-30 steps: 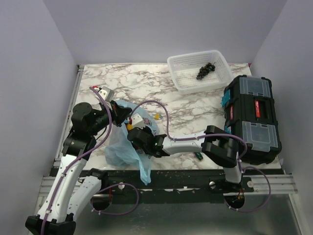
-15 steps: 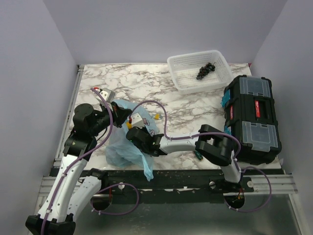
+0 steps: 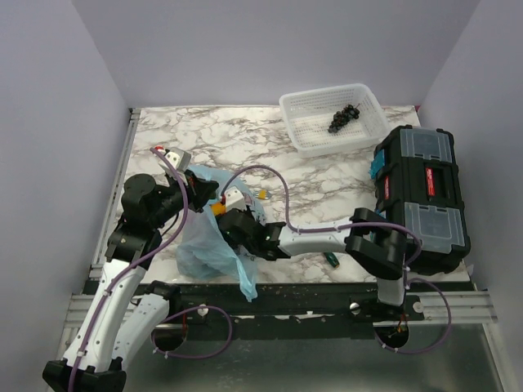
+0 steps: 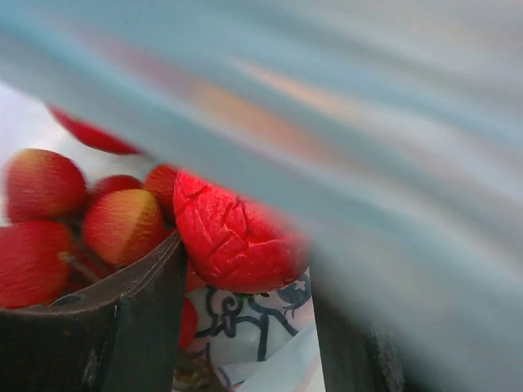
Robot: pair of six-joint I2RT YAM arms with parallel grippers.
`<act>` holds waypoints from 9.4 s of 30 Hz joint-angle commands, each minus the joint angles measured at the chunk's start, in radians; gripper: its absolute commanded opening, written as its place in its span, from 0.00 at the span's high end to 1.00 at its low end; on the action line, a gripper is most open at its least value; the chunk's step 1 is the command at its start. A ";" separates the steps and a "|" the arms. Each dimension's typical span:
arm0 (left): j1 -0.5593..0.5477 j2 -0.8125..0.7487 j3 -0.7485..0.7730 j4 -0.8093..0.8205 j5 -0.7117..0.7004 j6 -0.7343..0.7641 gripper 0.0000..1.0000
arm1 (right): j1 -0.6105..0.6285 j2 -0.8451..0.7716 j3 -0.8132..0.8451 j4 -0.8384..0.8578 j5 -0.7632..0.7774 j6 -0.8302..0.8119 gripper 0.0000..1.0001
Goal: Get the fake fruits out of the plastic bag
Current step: Take out the fake fruit from the plastic bag, then place the fake fruit in the bin, then take out the fake fruit from the plastic bag, then place the fake fruit in the bin.
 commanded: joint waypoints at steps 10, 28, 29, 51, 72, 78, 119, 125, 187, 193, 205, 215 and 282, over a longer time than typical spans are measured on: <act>-0.003 -0.016 -0.012 0.028 -0.032 0.014 1.00 | 0.000 -0.278 -0.094 0.068 -0.131 0.016 0.80; -0.004 0.040 0.123 -0.112 -0.086 -0.015 1.00 | -0.001 -0.765 -0.260 -0.026 -0.100 -0.095 0.89; -0.003 0.048 0.134 -0.116 -0.083 -0.022 1.00 | -0.002 -0.785 -0.262 -0.036 -0.060 -0.111 0.89; -0.042 0.107 0.111 -0.126 -0.153 0.081 1.00 | -0.704 -0.281 0.148 -0.158 -0.056 -0.073 0.88; -0.080 0.104 0.102 -0.125 -0.160 0.090 1.00 | -0.834 0.304 0.772 -0.505 -0.169 -0.042 0.57; -0.080 0.095 0.101 -0.126 -0.173 0.091 1.00 | -0.837 0.295 0.758 -0.513 -0.190 -0.056 0.32; -0.080 0.103 0.073 -0.076 -0.126 0.068 1.00 | -0.386 -0.563 -0.134 -0.345 -0.352 0.013 0.28; -0.080 0.115 0.077 -0.078 -0.124 0.066 1.00 | -0.253 -0.620 -0.044 -0.368 -0.347 -0.068 0.28; -0.080 0.101 0.068 -0.083 -0.172 0.083 1.00 | 0.041 0.175 0.103 0.021 -0.457 -0.085 0.37; -0.079 0.098 0.067 -0.083 -0.180 0.084 1.00 | 0.040 0.076 0.041 0.075 -0.398 -0.069 0.69; -0.079 0.087 0.065 -0.081 -0.205 0.083 1.00 | 0.039 -0.163 -0.048 0.145 -0.267 -0.075 0.86; -0.079 0.019 0.041 -0.063 -0.302 0.074 1.00 | 0.035 -0.284 -0.157 0.218 -0.162 -0.070 0.92; -0.070 0.031 0.041 -0.060 -0.262 0.063 1.00 | -0.287 -0.755 -0.313 0.241 0.185 -0.126 0.99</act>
